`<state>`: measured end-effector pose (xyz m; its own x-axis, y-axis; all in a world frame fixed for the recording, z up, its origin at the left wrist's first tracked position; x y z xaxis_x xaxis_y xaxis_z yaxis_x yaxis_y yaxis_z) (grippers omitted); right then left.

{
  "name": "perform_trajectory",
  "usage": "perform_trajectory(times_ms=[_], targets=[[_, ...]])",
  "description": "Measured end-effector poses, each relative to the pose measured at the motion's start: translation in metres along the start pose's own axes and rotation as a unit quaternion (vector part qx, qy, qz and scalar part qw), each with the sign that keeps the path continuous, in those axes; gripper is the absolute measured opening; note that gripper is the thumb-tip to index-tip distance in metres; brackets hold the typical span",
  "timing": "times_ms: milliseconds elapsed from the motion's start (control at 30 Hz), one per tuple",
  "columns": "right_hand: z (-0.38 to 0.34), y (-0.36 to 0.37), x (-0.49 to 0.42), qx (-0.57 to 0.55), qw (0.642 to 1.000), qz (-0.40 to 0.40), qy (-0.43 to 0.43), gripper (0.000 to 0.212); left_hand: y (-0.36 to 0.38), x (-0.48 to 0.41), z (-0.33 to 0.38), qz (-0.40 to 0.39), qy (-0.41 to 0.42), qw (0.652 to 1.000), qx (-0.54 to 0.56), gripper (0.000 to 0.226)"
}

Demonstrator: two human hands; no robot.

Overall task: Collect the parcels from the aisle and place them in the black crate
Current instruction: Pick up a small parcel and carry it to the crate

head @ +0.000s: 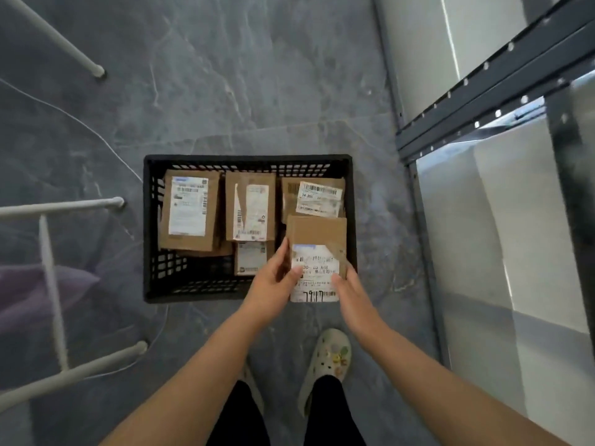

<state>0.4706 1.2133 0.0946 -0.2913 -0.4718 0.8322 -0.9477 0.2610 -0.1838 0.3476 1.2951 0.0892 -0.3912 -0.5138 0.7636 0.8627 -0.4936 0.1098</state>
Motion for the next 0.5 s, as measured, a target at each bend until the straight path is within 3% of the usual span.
perform_trajectory(times_ms=[133,500], targets=[[0.037,0.01,-0.046,-0.027,0.998,-0.015,0.047,0.038,-0.003,-0.039,-0.05,0.011,-0.029,0.999,-0.029,0.061],[0.06,0.0,-0.118,0.123,0.988,0.019,0.092,0.041,0.009,-0.105,-0.09,0.011,-0.071,0.991,-0.115,0.063]])
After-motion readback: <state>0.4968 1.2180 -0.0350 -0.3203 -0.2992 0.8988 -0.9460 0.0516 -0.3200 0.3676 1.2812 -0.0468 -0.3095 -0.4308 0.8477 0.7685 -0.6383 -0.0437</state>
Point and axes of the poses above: each hand's wrist, its own x-axis away from the middle knuckle, its own y-axis out of the palm, z = x × y, the point moved 8 cm from there along -x, towards the middle knuckle, and after that the axes turned 4 degrees about x, right-handed, at the moved point
